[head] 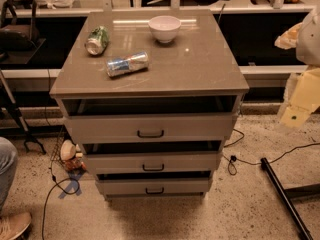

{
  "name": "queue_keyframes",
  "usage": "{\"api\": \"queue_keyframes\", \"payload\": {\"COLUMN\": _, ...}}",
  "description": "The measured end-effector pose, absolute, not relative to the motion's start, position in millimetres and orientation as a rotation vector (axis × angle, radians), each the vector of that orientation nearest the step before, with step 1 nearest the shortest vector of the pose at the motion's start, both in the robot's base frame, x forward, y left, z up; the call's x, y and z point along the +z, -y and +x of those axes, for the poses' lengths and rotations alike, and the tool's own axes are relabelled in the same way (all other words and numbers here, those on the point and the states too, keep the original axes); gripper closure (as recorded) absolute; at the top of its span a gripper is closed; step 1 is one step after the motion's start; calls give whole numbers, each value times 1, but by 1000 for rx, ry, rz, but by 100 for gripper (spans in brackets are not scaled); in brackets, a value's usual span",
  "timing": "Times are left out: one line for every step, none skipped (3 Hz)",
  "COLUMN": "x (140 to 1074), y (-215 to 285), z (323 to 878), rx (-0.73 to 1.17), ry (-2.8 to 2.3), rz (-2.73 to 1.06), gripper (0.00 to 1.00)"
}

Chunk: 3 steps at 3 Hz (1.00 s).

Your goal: Open bottom drawer

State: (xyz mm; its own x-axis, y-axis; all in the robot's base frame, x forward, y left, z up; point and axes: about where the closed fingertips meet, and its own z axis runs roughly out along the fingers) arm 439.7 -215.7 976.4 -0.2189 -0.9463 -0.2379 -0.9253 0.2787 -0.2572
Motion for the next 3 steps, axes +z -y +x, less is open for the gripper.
{"api": "queue_keyframes", "payload": {"x": 913, "y": 212, "z": 451, "rx": 20, "ry": -2177, "rz": -1708, "gripper": 0}}
{"api": "queue_keyframes", "payload": {"x": 847, "y": 197, "z": 472, "rx": 179, "ry": -2083, "rz": -1697, "gripper": 0}}
{"api": "queue_keyframes", "payload": {"x": 847, "y": 197, "z": 472, "rx": 179, "ry": -2084, "rz": -1698, "gripper": 0}}
